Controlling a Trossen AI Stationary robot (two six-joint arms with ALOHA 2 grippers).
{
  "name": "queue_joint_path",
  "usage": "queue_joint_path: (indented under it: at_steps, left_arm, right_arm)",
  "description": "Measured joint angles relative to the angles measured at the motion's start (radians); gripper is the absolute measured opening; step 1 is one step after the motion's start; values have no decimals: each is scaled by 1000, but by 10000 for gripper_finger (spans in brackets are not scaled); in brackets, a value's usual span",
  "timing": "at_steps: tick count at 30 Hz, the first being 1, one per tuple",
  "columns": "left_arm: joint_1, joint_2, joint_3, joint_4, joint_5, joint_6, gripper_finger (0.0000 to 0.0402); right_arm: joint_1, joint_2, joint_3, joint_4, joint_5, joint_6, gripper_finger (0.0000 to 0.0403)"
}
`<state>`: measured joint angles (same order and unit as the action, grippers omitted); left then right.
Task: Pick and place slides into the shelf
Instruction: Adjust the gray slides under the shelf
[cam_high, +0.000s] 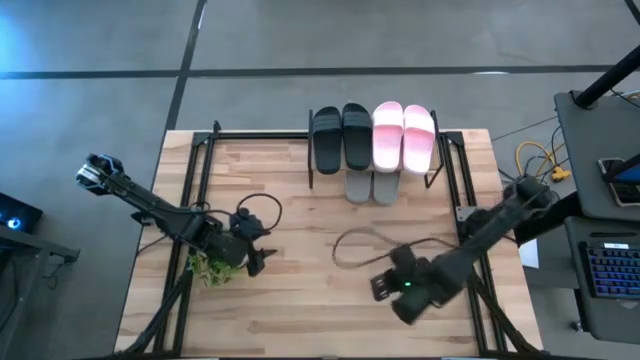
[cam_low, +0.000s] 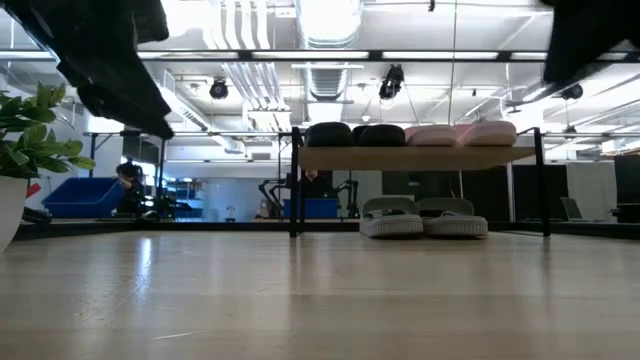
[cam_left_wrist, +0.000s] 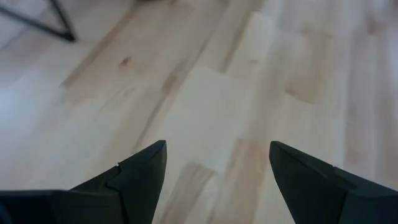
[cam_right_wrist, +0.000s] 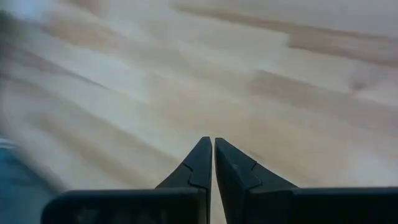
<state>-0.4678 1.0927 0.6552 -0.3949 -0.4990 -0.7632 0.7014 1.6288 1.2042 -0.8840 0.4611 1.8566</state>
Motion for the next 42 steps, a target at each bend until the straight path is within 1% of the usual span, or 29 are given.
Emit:
queue_joint_path:
  at_steps: [2,3,7,8,9,11,13,15,18,23,27,29,30,33,38,42]
  left_arm:
    - [12,0,1,37,41,45,270]
    - [20,0,2,58,58,65,270]
    - [55,-1,3,124,79,129,270]
    - [65,-1,3,131,81,141,270]
    - [76,-1,3,137,85,147,270]
    - [98,-1,3,147,114,150,270]
    - [117,-1,3,150,151,152,270]
    - [127,-1,3,149,170,152,270]
    - [129,-1,2,149,176,155,270]
    - [128,-1,2,147,181,168,270]
    - [128,-1,2,148,181,168,270]
    - [128,-1,2,146,181,168,270]
    - [128,-1,2,146,181,168,270]
    - [128,-1,2,145,181,168,270]
    - [128,-2,0,144,182,168,270]
    - [128,-2,-4,143,182,168,270]
  right_arm:
    - [53,-48,18,8,107,107,13]
    - [80,-63,28,15,182,120,13]
    - [164,-84,75,34,519,-9,13]
    - [169,-83,85,30,567,-26,13]
    - [168,-82,88,20,584,-23,13]
    - [158,-78,82,-21,561,41,13]
    - [124,-64,72,-73,475,111,13]
    - [93,-51,49,-173,397,199,13]
    - [28,-31,14,-307,377,320,13]
    - [-142,-36,-52,-314,357,279,13]
    - [-283,-30,-123,-270,245,184,13]
    - [-329,-28,-151,-233,179,153,13]
    - [-346,-28,-164,-213,165,136,13]
    - [-359,-29,-191,-144,167,101,13]
    - [-355,-31,-184,-147,137,13,13]
    - [-355,-26,-160,-146,138,-80,13]
